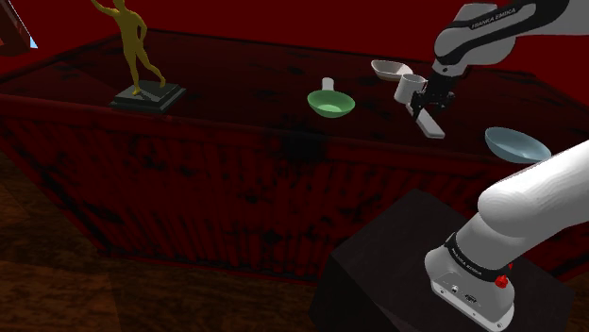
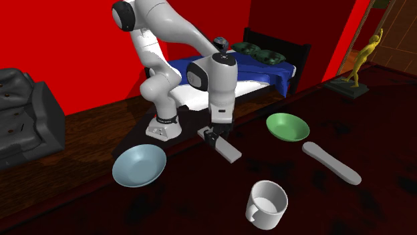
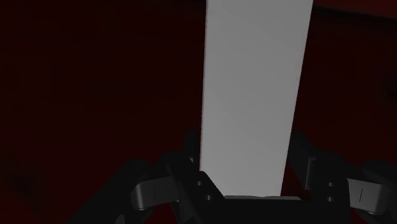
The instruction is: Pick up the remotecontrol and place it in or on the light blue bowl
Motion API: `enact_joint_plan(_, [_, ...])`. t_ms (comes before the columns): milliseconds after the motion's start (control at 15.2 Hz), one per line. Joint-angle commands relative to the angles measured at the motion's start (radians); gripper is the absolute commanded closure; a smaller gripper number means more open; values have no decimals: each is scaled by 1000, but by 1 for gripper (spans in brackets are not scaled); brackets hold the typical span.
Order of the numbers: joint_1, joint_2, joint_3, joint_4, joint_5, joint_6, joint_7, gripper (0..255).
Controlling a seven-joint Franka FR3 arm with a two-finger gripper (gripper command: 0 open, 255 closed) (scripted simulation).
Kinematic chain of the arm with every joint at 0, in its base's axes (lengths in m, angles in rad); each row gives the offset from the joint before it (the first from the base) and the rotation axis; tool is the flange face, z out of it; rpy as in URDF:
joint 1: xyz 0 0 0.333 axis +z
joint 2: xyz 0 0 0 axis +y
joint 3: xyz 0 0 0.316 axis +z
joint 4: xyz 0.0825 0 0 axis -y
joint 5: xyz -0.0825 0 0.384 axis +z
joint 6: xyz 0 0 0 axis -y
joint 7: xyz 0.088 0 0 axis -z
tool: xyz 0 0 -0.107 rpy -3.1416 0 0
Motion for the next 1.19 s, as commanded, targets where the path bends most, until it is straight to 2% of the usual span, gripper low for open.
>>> enact_joint_plan(0, [0, -15, 5, 17, -1, -32, 3, 255])
enact_joint_plan(858, [2, -69, 23, 136, -1, -204, 7, 255])
enact_joint_plan(1122, [-46, -132, -32, 92, -42, -215, -71, 255])
